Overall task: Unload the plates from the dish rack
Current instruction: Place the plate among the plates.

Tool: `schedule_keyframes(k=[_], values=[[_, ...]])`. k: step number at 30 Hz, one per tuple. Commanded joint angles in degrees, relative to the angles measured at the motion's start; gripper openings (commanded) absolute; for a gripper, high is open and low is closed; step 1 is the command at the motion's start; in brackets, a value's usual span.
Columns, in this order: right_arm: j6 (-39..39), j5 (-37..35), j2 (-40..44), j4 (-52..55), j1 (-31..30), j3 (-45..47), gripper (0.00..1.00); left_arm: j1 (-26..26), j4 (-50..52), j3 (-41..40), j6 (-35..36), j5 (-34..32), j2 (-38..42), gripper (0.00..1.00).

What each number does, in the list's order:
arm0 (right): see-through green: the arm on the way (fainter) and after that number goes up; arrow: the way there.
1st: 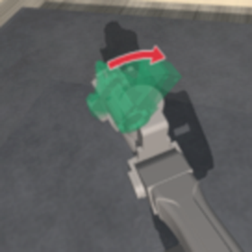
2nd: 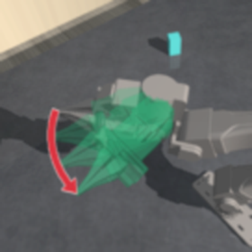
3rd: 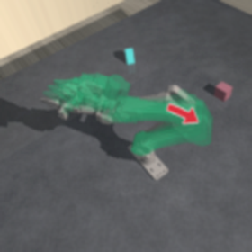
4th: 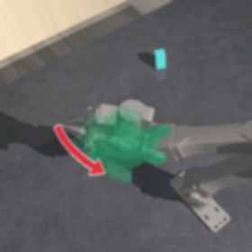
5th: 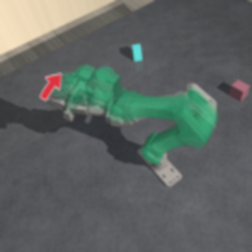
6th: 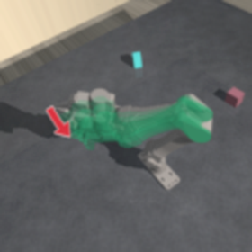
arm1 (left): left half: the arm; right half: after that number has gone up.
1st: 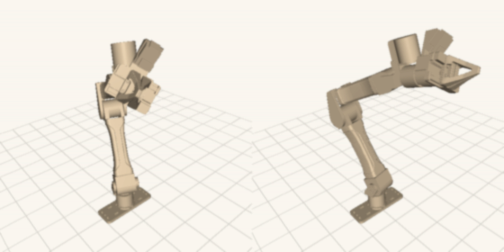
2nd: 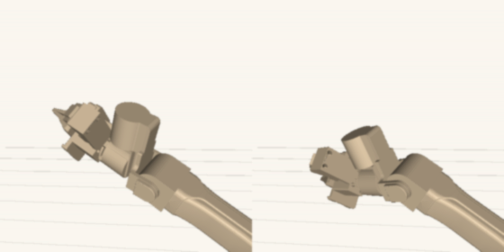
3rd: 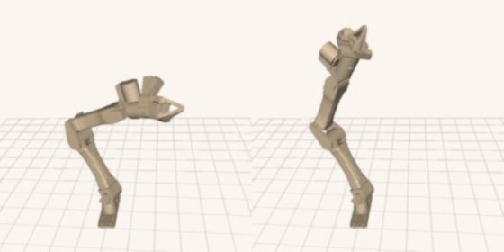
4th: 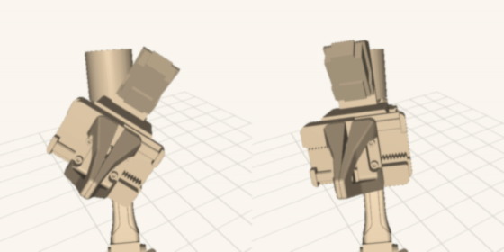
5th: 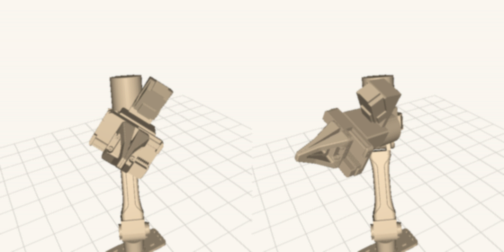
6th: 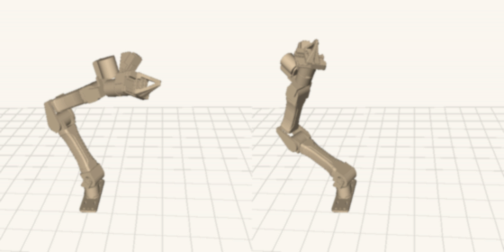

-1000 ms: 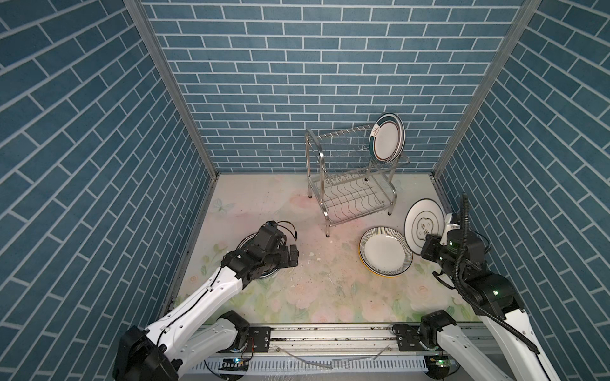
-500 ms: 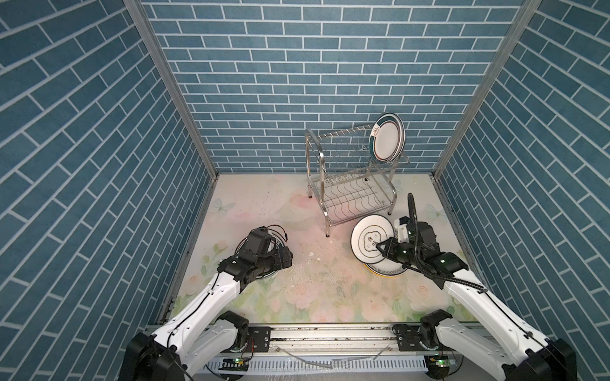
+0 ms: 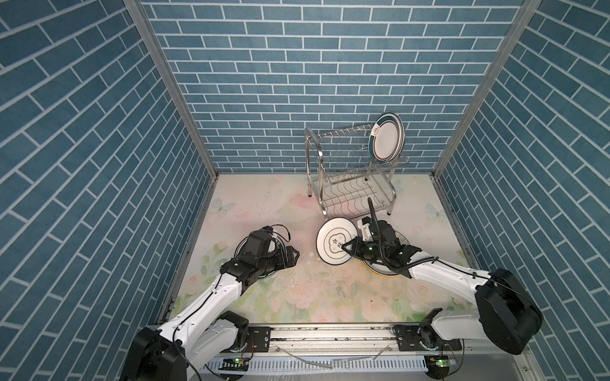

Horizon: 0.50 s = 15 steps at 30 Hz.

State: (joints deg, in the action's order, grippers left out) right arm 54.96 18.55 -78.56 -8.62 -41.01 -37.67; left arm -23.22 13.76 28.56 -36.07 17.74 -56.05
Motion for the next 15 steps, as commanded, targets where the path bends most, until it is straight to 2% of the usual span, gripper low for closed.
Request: schedule_keyframes(k=[1, 9, 15], values=[[5.6, 1.6, -3.1, -13.0, -2.2, -3.4, 0.00, 0.9, -3.6, -1.1, -1.2, 2.0, -0.1, 0.99], [8.7, 1.6, -7.7, -19.3, -6.0, -4.9, 0.00, 2.0, -6.4, -2.3, -2.0, 2.9, -0.3, 0.99], [11.4, 3.0, -9.8, -24.4, -6.9, -5.2, 0.00, 3.2, -14.2, -3.7, -4.1, 6.5, -2.5, 0.99]])
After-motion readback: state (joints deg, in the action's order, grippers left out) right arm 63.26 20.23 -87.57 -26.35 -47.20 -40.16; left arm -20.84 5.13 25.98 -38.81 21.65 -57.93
